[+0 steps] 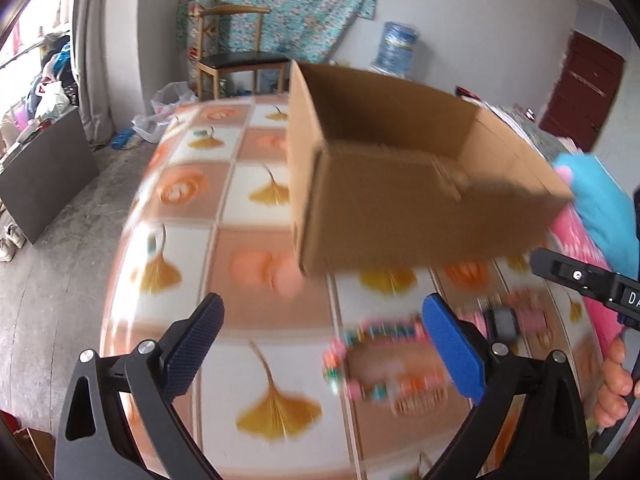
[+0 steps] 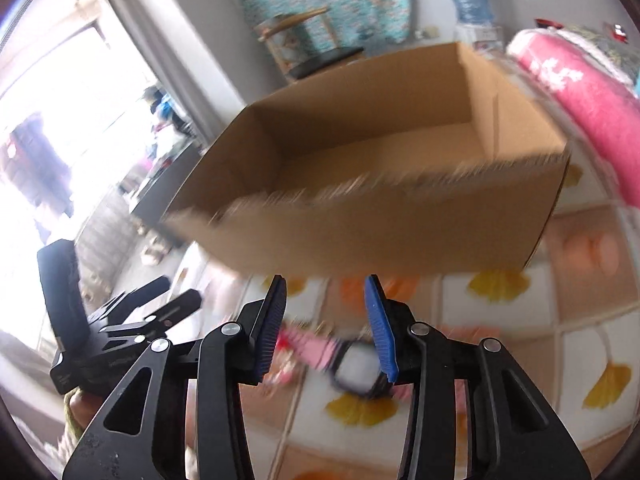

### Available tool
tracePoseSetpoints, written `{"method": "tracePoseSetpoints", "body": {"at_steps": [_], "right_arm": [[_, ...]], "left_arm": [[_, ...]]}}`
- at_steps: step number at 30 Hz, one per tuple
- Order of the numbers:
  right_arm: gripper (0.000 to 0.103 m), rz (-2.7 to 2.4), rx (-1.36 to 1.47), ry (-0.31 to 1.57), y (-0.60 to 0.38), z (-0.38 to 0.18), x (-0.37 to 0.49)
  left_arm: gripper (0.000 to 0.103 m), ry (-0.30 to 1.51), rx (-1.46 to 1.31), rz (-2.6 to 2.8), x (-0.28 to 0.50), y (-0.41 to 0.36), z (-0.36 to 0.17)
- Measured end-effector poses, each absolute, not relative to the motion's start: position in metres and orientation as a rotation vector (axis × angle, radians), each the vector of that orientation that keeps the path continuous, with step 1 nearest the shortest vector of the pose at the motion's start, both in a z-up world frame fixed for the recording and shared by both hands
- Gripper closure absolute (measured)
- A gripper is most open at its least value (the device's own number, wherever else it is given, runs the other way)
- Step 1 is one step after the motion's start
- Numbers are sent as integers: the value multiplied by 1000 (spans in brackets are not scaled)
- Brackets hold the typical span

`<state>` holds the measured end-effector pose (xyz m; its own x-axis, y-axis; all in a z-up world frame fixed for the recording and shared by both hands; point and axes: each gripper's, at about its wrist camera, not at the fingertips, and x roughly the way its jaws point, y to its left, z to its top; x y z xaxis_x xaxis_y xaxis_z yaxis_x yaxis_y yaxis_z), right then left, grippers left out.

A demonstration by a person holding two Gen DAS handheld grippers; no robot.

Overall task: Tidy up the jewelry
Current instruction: 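Move the right gripper to the multicolour bead bracelet and grasp it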

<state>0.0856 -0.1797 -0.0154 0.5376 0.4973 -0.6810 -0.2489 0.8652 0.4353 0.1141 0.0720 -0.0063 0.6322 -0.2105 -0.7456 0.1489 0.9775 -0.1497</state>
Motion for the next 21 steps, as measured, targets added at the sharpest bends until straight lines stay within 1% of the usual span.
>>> {"method": "tracePoseSetpoints", "body": {"at_steps": [1, 2, 4, 5, 7, 8, 10, 12, 14, 18, 21], "right_arm": [[68, 472, 299, 924, -176, -20, 81], [70, 485, 288, 948, -168, -24, 77], [76, 500, 245, 1001, -150, -33, 73], [78, 499, 234, 1017, -145, -35, 73], [81, 489, 202, 1031, -132, -35, 71], [81, 483, 185, 1031, -128, -35, 71], [83, 467, 143, 1037, -116, -34, 77], [85, 459, 114, 1050, -109, -38, 83], [85, 446, 89, 1059, -100, -42, 88], [87, 430, 55, 1076, -88, -49, 100], [91, 432, 20, 1089, -74, -53, 102]], "left_arm": [[16, 871, -70, -220, 106, 69, -10], [18, 875, -67, -228, 102, 67, -12], [28, 889, -72, -249, 94, 63, -20], [36, 899, -77, -258, 92, 61, -24], [49, 904, -82, -268, 92, 57, -29], [52, 905, -84, -271, 93, 57, -29], [65, 912, -77, -265, 97, 55, -32], [72, 932, -64, -253, 104, 56, -37], [76, 953, -52, -238, 112, 59, -42], [77, 972, -39, -229, 116, 62, -46], [77, 973, -39, -227, 116, 62, -46]]}}
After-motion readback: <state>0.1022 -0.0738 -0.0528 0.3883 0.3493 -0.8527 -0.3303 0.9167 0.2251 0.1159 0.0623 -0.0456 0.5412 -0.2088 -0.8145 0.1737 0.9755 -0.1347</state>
